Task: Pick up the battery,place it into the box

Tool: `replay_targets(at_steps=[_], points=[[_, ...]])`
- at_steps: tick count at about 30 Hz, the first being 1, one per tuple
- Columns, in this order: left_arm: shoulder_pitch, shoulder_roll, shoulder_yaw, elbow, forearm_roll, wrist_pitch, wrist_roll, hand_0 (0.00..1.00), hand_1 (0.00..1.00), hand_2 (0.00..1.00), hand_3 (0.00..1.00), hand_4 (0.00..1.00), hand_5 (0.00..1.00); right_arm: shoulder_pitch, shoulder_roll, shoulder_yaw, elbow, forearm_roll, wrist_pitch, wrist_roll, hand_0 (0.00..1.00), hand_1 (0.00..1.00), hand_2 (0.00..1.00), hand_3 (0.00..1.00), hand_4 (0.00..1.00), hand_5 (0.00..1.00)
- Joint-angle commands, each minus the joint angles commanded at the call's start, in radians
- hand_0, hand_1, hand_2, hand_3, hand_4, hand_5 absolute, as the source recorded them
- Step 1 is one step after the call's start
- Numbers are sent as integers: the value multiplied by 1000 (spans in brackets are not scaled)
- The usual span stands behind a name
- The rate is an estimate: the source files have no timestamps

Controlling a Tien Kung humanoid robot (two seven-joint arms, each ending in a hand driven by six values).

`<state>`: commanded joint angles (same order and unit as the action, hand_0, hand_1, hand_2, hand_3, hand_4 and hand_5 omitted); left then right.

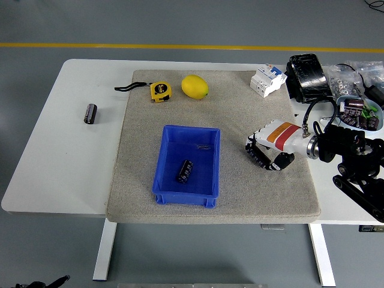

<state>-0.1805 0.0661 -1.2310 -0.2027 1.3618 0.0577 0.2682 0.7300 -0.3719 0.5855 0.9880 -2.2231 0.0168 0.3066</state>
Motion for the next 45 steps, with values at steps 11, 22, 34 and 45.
replay_targets(at_steps=[11,22,34,45], points=[[4,2,-3,1,1,-1,-1,704,646,771,782,759,780,-8,-21,110,95,61,46,-17,358,384,440,443,685,2],[5,5,9,-2,-6,2,3,705,646,771,782,759,779,19,-5,163,274,105,82,-54,337,388,445,449,668,2],[0,6,11,-7,11,6,13,706,647,774,782,758,778,61,73,11,261,71,110,-87,337,398,457,458,697,36],[4,10,10,-7,22,2,14,706,646,772,782,758,774,87,113,-18,269,66,160,-128,373,452,518,508,722,108]])
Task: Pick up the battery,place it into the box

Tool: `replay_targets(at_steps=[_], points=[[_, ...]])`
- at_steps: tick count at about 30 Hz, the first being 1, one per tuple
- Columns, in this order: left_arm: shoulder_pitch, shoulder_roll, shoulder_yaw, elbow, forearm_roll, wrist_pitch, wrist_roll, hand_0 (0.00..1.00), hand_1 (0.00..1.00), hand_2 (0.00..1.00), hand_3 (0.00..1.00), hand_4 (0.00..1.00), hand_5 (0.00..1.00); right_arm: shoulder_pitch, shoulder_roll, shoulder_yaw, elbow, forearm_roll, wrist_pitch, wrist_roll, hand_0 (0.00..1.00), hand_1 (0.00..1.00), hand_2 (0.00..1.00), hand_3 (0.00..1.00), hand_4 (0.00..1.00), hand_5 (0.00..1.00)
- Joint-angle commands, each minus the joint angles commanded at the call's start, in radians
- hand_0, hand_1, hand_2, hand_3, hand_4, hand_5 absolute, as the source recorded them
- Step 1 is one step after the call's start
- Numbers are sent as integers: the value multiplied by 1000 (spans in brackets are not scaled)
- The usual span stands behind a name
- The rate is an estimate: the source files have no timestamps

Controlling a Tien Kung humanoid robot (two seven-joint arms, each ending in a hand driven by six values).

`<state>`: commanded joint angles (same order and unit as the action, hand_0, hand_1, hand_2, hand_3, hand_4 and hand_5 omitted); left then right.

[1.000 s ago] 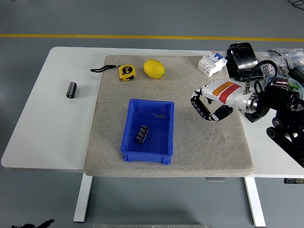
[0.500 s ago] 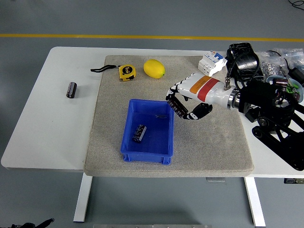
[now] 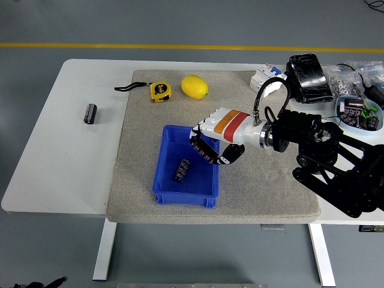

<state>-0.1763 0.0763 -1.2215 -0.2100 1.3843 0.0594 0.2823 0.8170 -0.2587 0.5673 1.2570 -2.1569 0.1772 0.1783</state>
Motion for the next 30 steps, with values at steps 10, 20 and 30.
replay_targets(at_steps=[10,20,30], points=[[-2,-1,-4,3,-4,8,-8,706,643,771,782,759,773,3,-9,3,-4,-19,5,14,399,506,679,692,825,159],[5,-3,-8,5,-5,12,-7,705,643,771,781,763,777,10,-3,-14,-16,-13,-26,39,427,544,727,715,859,185],[7,-1,-16,5,6,11,-8,703,641,769,781,762,776,28,16,-32,-6,-8,-29,45,468,606,770,840,945,236]])
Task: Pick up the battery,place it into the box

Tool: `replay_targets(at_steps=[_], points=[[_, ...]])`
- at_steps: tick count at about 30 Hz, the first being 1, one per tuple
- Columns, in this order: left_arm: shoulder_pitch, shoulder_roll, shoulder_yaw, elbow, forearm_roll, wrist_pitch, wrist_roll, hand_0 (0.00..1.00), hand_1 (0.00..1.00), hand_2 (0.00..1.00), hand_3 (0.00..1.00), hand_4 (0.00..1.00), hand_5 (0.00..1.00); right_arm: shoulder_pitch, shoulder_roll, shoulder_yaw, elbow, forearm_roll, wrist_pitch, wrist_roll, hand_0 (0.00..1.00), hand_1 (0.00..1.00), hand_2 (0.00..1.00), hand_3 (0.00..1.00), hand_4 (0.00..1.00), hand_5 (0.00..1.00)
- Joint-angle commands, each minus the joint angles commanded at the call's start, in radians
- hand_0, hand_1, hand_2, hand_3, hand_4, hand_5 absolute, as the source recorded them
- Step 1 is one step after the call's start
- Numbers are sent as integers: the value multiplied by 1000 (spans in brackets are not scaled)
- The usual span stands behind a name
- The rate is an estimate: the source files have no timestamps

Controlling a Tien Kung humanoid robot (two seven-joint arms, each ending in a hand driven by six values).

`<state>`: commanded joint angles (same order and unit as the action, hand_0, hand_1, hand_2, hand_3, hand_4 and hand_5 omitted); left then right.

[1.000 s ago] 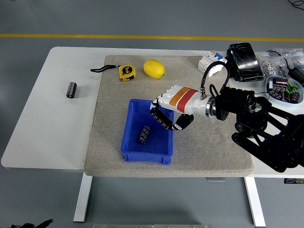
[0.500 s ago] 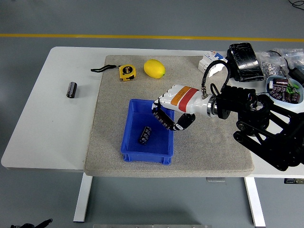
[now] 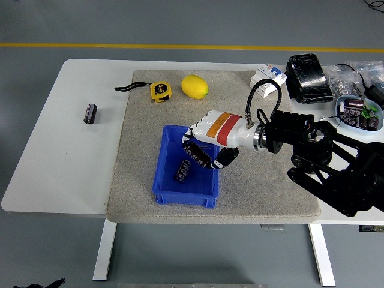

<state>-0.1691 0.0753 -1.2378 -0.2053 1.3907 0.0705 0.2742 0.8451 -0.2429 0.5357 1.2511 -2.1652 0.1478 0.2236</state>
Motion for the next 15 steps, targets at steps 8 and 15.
replay_targets(at_steps=[8,15], points=[[-1,-1,-5,1,2,1,-4,704,643,769,780,763,776,5,-2,-2,0,5,-7,4,524,634,810,881,954,236],[-1,-2,-8,0,4,0,-2,704,641,769,780,762,776,2,-3,11,-3,4,-3,1,544,637,831,902,960,240]])
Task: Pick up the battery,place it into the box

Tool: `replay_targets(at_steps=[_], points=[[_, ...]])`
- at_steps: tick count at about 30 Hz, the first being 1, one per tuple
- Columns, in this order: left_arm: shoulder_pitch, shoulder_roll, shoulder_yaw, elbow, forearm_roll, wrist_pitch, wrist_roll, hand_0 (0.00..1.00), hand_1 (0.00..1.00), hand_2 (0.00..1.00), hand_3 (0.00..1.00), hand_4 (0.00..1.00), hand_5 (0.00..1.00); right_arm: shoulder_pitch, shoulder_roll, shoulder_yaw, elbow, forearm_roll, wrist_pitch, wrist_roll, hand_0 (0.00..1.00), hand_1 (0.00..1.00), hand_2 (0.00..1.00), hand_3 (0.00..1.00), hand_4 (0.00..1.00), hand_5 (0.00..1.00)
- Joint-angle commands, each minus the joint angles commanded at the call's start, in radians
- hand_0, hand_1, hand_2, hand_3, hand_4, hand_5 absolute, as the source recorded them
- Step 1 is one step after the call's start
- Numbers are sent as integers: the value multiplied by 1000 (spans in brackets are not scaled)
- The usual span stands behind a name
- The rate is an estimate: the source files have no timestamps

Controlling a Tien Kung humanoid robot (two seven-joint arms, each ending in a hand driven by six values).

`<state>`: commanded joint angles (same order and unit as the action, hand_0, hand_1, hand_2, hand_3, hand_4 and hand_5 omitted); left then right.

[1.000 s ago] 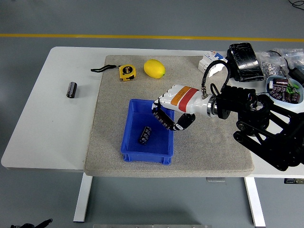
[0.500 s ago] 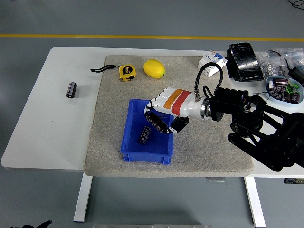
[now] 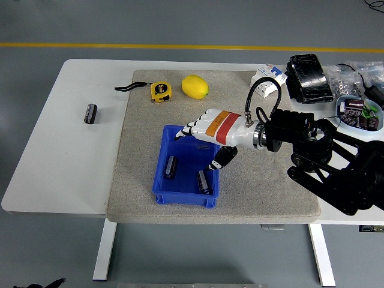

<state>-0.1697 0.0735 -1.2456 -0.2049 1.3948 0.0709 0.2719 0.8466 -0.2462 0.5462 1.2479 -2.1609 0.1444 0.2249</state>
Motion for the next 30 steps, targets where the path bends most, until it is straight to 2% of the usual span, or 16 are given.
replay_targets(at_steps=[6,10,14,19,20,25,26,30], points=[[0,-1,6,0,-8,0,0,704,640,768,780,761,774,-26,-16,72,1,18,-3,7,560,639,835,906,963,240],[0,-3,8,1,-14,2,-1,704,641,768,780,759,781,-60,-41,166,-4,41,-21,18,565,638,828,901,967,240],[-1,-9,4,1,-14,7,-2,704,641,770,780,759,785,-119,-76,285,-17,106,-24,-1,588,640,824,881,969,261],[-3,-14,-3,5,-25,16,-11,704,641,770,780,759,785,-231,-148,433,-52,317,-25,-61,588,640,824,881,969,261],[-3,-15,-3,6,-26,17,-12,706,649,772,778,755,784,-245,-154,452,-55,356,-26,-67,680,687,825,873,991,370],[2,-23,15,10,-49,19,-23,706,649,772,778,755,784,-349,-180,563,-66,570,-22,-131,680,687,825,873,991,370],[4,-24,29,11,-64,17,-26,706,657,777,778,755,786,-372,-184,587,-62,609,-16,-148,810,792,866,890,998,816],[9,-27,67,15,-103,7,-40,706,657,777,778,755,786,-457,-187,683,-26,778,-10,-174,810,792,866,890,998,816]])
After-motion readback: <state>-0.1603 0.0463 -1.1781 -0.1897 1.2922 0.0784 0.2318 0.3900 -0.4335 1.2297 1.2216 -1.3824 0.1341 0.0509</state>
